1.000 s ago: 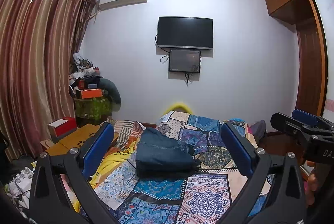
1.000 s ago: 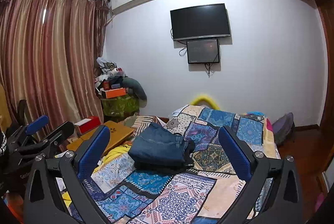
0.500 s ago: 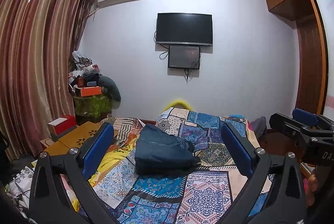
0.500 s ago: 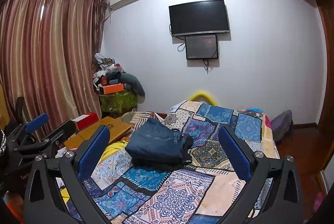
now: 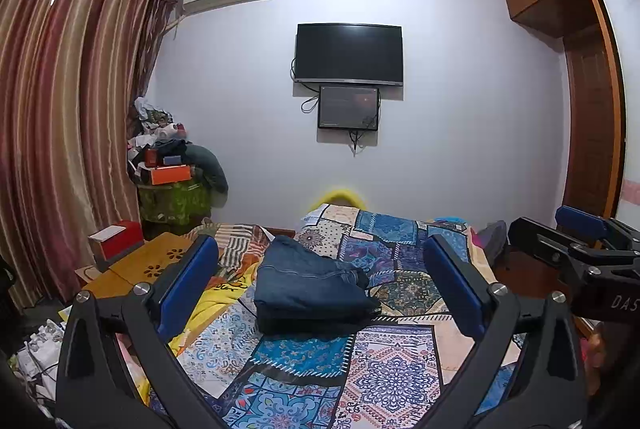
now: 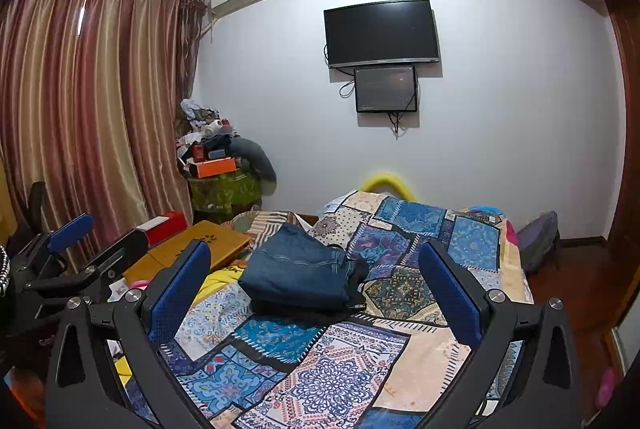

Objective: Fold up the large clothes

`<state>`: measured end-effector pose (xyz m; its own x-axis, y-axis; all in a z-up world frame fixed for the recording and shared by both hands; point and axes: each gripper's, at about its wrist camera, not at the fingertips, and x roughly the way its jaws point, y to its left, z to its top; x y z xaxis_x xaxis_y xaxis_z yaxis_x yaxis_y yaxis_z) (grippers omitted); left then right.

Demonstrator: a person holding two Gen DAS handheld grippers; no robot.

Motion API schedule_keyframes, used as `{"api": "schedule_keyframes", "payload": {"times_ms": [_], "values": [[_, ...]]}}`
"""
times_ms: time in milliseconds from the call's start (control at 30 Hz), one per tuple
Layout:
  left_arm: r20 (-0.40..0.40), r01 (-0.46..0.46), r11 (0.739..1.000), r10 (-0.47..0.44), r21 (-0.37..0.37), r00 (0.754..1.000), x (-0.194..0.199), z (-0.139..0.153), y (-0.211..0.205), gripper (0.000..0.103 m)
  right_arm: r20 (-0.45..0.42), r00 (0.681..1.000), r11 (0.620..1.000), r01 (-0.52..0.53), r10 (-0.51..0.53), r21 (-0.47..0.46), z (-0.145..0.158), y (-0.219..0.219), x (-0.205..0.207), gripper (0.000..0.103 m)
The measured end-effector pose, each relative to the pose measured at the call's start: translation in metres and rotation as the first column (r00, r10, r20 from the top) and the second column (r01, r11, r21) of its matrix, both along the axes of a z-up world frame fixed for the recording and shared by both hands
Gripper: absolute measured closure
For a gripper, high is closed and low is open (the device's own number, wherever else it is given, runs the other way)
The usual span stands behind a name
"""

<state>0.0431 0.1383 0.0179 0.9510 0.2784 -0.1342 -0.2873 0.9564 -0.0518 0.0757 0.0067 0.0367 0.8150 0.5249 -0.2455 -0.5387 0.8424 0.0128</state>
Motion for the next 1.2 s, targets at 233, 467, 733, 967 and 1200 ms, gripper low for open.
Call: {"api": "schedule_keyframes", "payload": {"times_ms": [233, 467, 733, 967, 1200], "values": [[-0.001, 0.022, 1.0, -0.022, -0.006, 1.0, -0.0006, 0.0017, -0.001, 0.0, 0.006, 1.0, 1.0, 0.005, -0.005, 0.001, 0.0012, -0.0017, -0.0012, 0.0], [0.0, 0.03, 1.0, -0.03, -0.01, 1.0, -0.0035, 0.0026, 0.0001, 0.0, 0.01, 1.0, 1.0, 0.007, -0.007, 0.005, 0.0015, -0.0048, -0.0018, 0.0], [-0.001, 0.034, 0.999, -0.034, -0.005, 0.999, -0.0031, 0.0025, -0.0013, 0.0, 0.016, 1.0, 1.0, 0.013, -0.013, 0.005, 0.0004, -0.0043, -0.003, 0.0], [-0.002, 0.032, 1.0, -0.032, -0.002, 1.0, -0.0031, 0.0016, -0.0033, 0.0, 0.02, 1.0, 1.0, 0.023, -0.023, -0.003, -0.0026, -0.0034, -0.0029, 0.0], [-0.007, 0.041, 0.999, -0.041, -0.013, 0.999, -0.0017, 0.0004, -0.0022, 0.0, 0.018, 0.999, 1.0, 0.027, -0.027, -0.014, -0.0041, -0.0017, -0.0024, 0.0]]}}
